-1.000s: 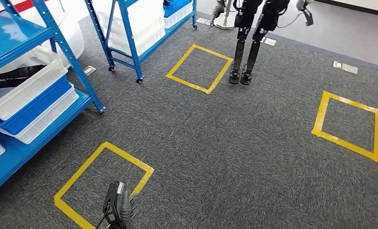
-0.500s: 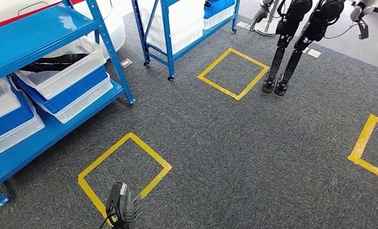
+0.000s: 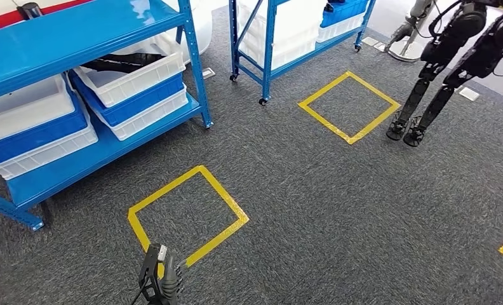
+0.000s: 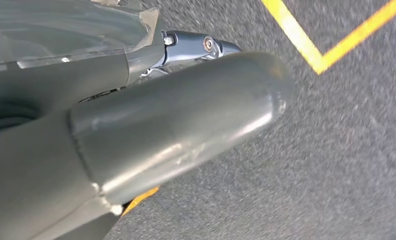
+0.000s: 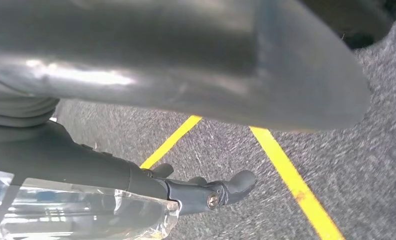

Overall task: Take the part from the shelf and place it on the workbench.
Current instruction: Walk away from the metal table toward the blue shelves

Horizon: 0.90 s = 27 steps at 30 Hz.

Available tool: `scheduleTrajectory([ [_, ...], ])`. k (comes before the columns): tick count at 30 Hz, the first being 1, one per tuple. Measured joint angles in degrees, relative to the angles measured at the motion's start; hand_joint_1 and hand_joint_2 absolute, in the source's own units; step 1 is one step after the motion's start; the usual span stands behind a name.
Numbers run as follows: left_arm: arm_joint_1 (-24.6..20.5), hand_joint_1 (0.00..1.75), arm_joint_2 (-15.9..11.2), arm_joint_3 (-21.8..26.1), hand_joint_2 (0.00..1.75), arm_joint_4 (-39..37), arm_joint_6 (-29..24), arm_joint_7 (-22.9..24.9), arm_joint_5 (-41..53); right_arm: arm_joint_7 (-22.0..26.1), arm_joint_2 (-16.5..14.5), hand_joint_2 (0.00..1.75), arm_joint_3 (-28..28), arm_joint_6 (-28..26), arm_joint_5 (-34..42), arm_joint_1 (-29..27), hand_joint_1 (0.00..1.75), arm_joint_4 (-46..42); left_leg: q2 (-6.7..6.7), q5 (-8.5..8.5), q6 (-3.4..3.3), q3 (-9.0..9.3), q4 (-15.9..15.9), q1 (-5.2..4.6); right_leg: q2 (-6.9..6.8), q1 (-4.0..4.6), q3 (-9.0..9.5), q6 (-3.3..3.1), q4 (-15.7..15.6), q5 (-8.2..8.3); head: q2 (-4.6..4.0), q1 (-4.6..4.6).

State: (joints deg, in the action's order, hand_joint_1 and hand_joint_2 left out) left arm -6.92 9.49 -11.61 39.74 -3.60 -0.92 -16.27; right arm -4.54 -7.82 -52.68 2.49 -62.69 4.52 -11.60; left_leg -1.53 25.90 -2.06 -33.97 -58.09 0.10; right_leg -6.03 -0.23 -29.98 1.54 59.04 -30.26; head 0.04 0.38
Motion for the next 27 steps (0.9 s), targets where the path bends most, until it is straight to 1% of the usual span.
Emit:
scheduleTrajectory([
  [1, -0.05, 0.0, 0.03, -0.02, 0.0, 0.0, 0.02, 0.0, -0.02, 0.01, -0.01, 0.0, 0.0, 0.01, -0.04, 0.0, 0.0, -0.01, 0.71, -0.27, -0.38, 0.14, 0.29, 0.22, 1.94, -0.15, -0.91, 0.03, 2.18, -1.2, 0.0, 0.08],
  [2, -0.08, 0.0, 0.09, -0.07, 0.0, 0.0, 0.04, 0.0, -0.03, 0.02, -0.01, 0.0, 0.0, 0.02, -0.07, -0.08, 0.0, -0.01, 1.42, -0.41, -0.6, 0.15, 0.37, 0.34, 3.94, -0.41, -2.51, -0.11, 5.53, -2.82, 0.0, 0.2],
  [3, -0.09, 0.0, 0.15, -0.13, 0.0, -0.01, 0.07, 0.02, -0.05, 0.02, -0.02, 0.0, -0.01, 0.04, -0.08, -0.2, 0.0, -0.01, 2.28, -0.49, -0.73, 0.07, 0.37, 0.38, 5.1, -0.48, -4.52, -0.23, 9.74, -4.55, 0.0, 0.26],
  [4, -0.01, 0.0, 0.21, -0.21, 0.0, -0.01, 0.09, 0.04, -0.05, 0.02, -0.02, 0.0, -0.02, 0.06, -0.08, -0.32, 0.0, -0.01, 3.2, -0.51, -0.74, 0.01, 0.36, 0.39, 5.58, -0.53, -6.46, -0.15, 13.52, -5.83, 0.0, 0.34],
  [5, 0.1, 0.0, 0.23, -0.26, 0.0, -0.02, 0.1, 0.09, -0.05, 0.02, 0.01, 0.0, -0.03, 0.07, -0.08, -0.44, 0.0, -0.01, 4.14, -0.53, -0.73, 0.0, 0.33, 0.39, 5.73, -0.55, -7.69, 0.12, 15.67, -6.26, 0.0, 0.33],
  [6, 0.2, 0.0, 0.22, -0.31, 0.0, -0.02, 0.1, 0.14, -0.05, 0.02, 0.06, 0.0, -0.04, 0.08, -0.08, -0.53, 0.0, -0.01, 5.09, -0.55, -0.69, 0.02, 0.31, 0.4, 5.82, -0.58, -7.84, 0.57, 15.53, -5.68, 0.0, 0.33],
  [7, 0.26, 0.0, 0.2, -0.34, 0.0, -0.02, 0.11, 0.17, -0.05, 0.02, 0.11, 0.0, -0.05, 0.08, -0.08, -0.57, 0.0, -0.01, 5.91, -0.57, -0.64, 0.07, 0.29, 0.43, 5.96, -0.65, -7.07, 1.05, 13.54, -4.45, 0.0, 0.33],
  [8, 0.28, 0.0, 0.19, -0.39, 0.0, -0.02, 0.13, 0.2, -0.05, 0.02, 0.17, 0.0, -0.06, 0.08, -0.08, -0.58, 0.0, -0.01, 6.63, -0.59, -0.59, 0.14, 0.26, 0.46, 6.24, -0.77, -5.69, 1.5, 10.39, -2.9, 0.0, 0.33],
  [9, 0.28, 0.0, 0.19, -0.46, 0.0, -0.02, 0.16, 0.2, -0.05, 0.02, 0.21, 0.0, -0.09, 0.08, -0.08, -0.57, 0.0, -0.01, 7.29, -0.6, -0.47, 0.16, 0.21, 0.49, 7.12, -1.0, -3.96, 1.91, 6.54, -1.23, 0.0, 0.35],
  [10, 0.26, 0.0, 0.19, -0.55, 0.0, -0.02, 0.18, 0.21, -0.05, 0.02, 0.22, 0.0, -0.15, 0.07, -0.08, -0.58, 0.0, 0.01, 7.9, -0.57, -0.25, 0.13, 0.07, 0.4, 8.28, -1.14, -2.67, 2.03, 3.47, -0.02, 0.0, 0.4],
  [11, 0.25, 0.0, 0.19, -0.65, 0.0, -0.02, 0.21, 0.24, -0.05, 0.02, 0.22, 0.0, -0.22, 0.08, -0.08, -0.58, 0.0, 0.02, 8.52, -0.53, 0.01, 0.03, -0.05, 0.29, 9.1, -1.23, -1.72, 1.9, 1.12, 0.9, 0.0, 0.46],
  [12, 0.27, 0.0, 0.17, -0.75, 0.0, -0.02, 0.26, 0.27, -0.05, 0.02, 0.22, 0.0, -0.28, 0.07, -0.08, -0.54, 0.0, 0.03, 9.1, -0.55, 0.33, -0.12, -0.12, 0.18, 9.67, -1.2, -1.11, 1.58, -0.31, 1.46, 0.0, 0.46],
  [13, 0.31, 0.0, 0.15, -0.82, 0.0, -0.02, 0.31, 0.31, -0.05, 0.01, 0.21, 0.0, -0.34, 0.07, -0.08, -0.47, 0.0, 0.04, 9.61, -0.62, 0.66, -0.27, -0.15, 0.11, 9.51, -1.04, -1.01, 1.09, -0.56, 1.63, 0.0, 0.46],
  [14, 0.38, 0.0, 0.07, -0.86, 0.0, -0.02, 0.37, 0.33, -0.05, 0.01, 0.21, 0.0, -0.37, 0.07, -0.08, -0.39, 0.0, 0.04, 10.1, -0.75, 0.92, -0.44, -0.09, 0.2, 8.82, -1.1, -0.9, 0.64, -0.59, 1.79, 0.0, 0.4],
  [15, 0.48, 0.0, -0.06, -0.89, 0.0, -0.02, 0.42, 0.33, -0.05, 0.01, 0.17, 0.0, -0.38, 0.07, -0.09, -0.3, 0.0, 0.03, 9.96, -0.68, 1.14, -0.63, -0.25, 0.3, 8.21, -1.16, -0.8, 0.26, -0.62, 1.95, 0.0, 0.35],
  [16, 0.53, 0.0, -0.16, -0.91, 0.0, -0.02, 0.44, 0.33, -0.05, 0.03, 0.14, 0.0, -0.4, 0.07, -0.09, -0.27, 0.0, 0.03, 8.83, -0.09, 1.35, -1.08, -1.08, 0.32, 7.55, -1.26, -0.76, -0.22, -0.69, 2.08, 0.0, 0.18],
  [17, 0.53, 0.0, -0.25, -0.92, 0.0, -0.02, 0.46, 0.33, -0.05, 0.08, 0.11, 0.0, -0.42, 0.07, -0.12, -0.29, 0.0, 0.02, 7.09, 1.13, 1.56, -2.0, -2.97, 0.32, 6.82, -1.32, -0.73, -0.7, -0.78, 2.15, 0.0, -0.09],
  [18, 0.48, 0.0, -0.3, -0.94, 0.0, -0.02, 0.49, 0.33, -0.05, 0.11, 0.09, 0.0, -0.43, 0.05, -0.15, -0.35, 0.0, 0.02, 4.95, 2.92, 1.75, -3.42, -6.02, 0.29, 6.07, -1.15, -0.75, -1.14, -0.81, 2.14, 0.0, -0.32],
  [19, 0.42, 0.0, -0.29, -0.96, 0.0, -0.02, 0.52, 0.33, -0.05, 0.15, 0.1, 0.0, -0.43, 0.02, -0.18, -0.47, 0.0, 0.02, 3.23, 4.91, 1.96, -5.28, -9.92, 0.28, 5.27, -0.96, -0.79, -1.53, -0.8, 2.07, 0.0, -0.58],
  [20, 0.42, 0.0, -0.31, -0.96, 0.0, -0.02, 0.56, 0.33, -0.05, 0.17, 0.13, 0.0, -0.44, -0.03, -0.21, -0.58, 0.0, 0.02, 2.35, 6.47, 2.12, -7.11, -13.71, 0.36, 4.41, -0.75, -0.82, -1.7, -0.8, 2.01, 0.0, -0.65],
  [21, 0.49, 0.0, -0.32, -0.96, 0.0, -0.02, 0.58, 0.33, -0.05, 0.17, 0.15, 0.0, -0.45, -0.07, -0.23, -0.67, 0.0, 0.02, 1.93, 7.16, 2.18, -8.3, -16.19, 0.43, 3.55, -0.59, -0.85, -1.81, -0.8, 1.95, 0.0, -0.64],
  [22, 0.58, 0.0, -0.33, -0.96, 0.0, -0.02, 0.6, 0.33, -0.05, 0.17, 0.17, 0.0, -0.45, -0.1, -0.24, -0.68, 0.0, 0.02, 1.71, 6.77, 2.16, -8.43, -16.58, 0.47, 2.72, -0.48, -0.85, -1.88, -0.79, 1.9, 0.0, -0.67],
  [23, 0.64, 0.0, -0.36, -0.96, 0.0, -0.02, 0.6, 0.33, -0.05, 0.19, 0.2, 0.0, -0.46, -0.11, -0.24, -0.62, 0.0, 0.02, 1.38, 5.39, 2.03, -7.3, -14.58, 0.48, 1.94, -0.4, -0.8, -1.93, -0.79, 1.84, 0.0, -0.67],
  [24, 0.64, 0.0, -0.39, -0.96, 0.0, -0.02, 0.6, 0.33, -0.05, 0.24, 0.19, 0.0, -0.46, -0.13, -0.24, -0.55, 0.0, 0.02, 0.63, 3.52, 1.75, -5.19, -10.8, 0.41, 1.22, -0.3, -0.7, -1.99, -0.79, 1.77, 0.0, -0.68],
  [25, 0.53, 0.0, -0.42, -0.96, 0.0, -0.02, 0.6, 0.33, -0.05, 0.29, 0.16, 0.0, -0.46, -0.15, -0.26, -0.48, 0.0, 0.02, -0.65, 2.07, 1.4, -2.92, -6.63, 0.19, 0.56, -0.15, -0.58, -1.98, -0.79, 1.68, 0.0, -0.68],
  [26, 0.4, 0.0, -0.42, -0.96, 0.0, -0.01, 0.61, 0.32, -0.05, 0.36, 0.14, 0.0, -0.46, -0.18, -0.28, -0.43, 0.0, 0.02, -1.64, 1.08, 1.05, -1.17, -3.36, -0.06, -0.05, 0.05, -0.49, -1.86, -0.79, 1.56, 0.0, -0.63],
  [27, 0.28, 0.0, -0.4, -0.96, 0.0, -0.01, 0.61, 0.29, -0.05, 0.42, 0.11, 0.0, -0.46, -0.21, -0.32, -0.37, 0.0, 0.02, -2.29, 0.69, 0.74, -0.22, -1.44, -0.31, -0.61, 0.22, -0.43, -1.69, -0.79, 1.45, 0.0, -0.64],
])
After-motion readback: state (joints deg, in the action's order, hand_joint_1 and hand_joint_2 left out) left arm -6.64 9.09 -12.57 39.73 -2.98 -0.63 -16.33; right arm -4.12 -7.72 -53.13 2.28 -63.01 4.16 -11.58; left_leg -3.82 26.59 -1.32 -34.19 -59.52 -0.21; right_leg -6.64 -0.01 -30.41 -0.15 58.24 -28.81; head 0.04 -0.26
